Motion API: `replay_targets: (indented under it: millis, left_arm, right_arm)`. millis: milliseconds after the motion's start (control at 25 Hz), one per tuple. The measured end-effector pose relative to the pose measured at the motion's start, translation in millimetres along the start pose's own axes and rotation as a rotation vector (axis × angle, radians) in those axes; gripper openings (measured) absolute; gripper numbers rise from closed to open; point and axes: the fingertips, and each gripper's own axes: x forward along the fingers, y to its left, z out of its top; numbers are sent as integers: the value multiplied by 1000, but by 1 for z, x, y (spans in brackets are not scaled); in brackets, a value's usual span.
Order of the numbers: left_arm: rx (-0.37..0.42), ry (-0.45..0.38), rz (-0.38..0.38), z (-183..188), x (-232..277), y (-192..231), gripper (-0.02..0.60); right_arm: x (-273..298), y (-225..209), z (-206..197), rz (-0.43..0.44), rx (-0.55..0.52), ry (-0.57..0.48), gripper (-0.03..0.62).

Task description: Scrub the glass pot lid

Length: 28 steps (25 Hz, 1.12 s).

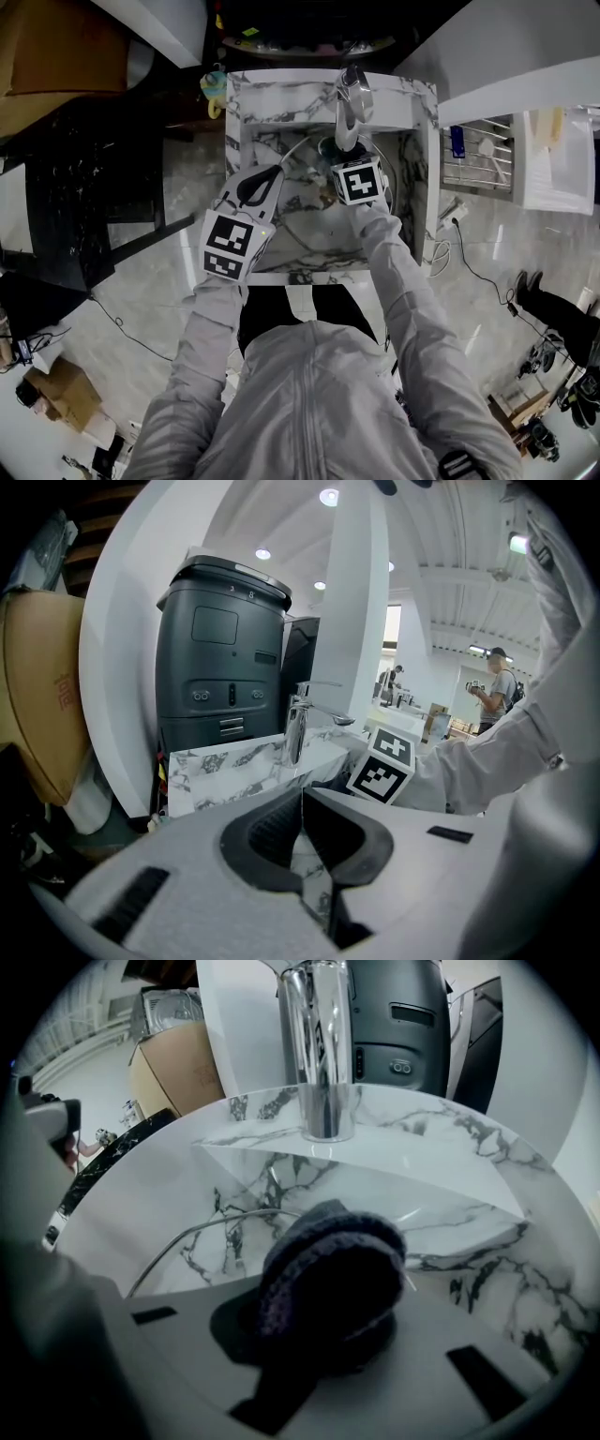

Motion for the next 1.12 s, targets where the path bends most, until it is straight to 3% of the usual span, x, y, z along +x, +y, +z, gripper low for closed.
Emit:
replay_targets:
  millis: [200, 680, 1120]
  left_arm:
    - [-5, 11, 17, -2, 0, 5, 27]
    - [-22, 27, 50, -10, -6, 16, 28]
    - [-27, 23, 53, -10, -7, 14, 27]
  right_arm:
    - [2, 14, 7, 36, -38, -1, 55]
    - [1, 86, 15, 230, -230, -9, 55]
    - [-12, 130, -5, 345, -480, 18, 55]
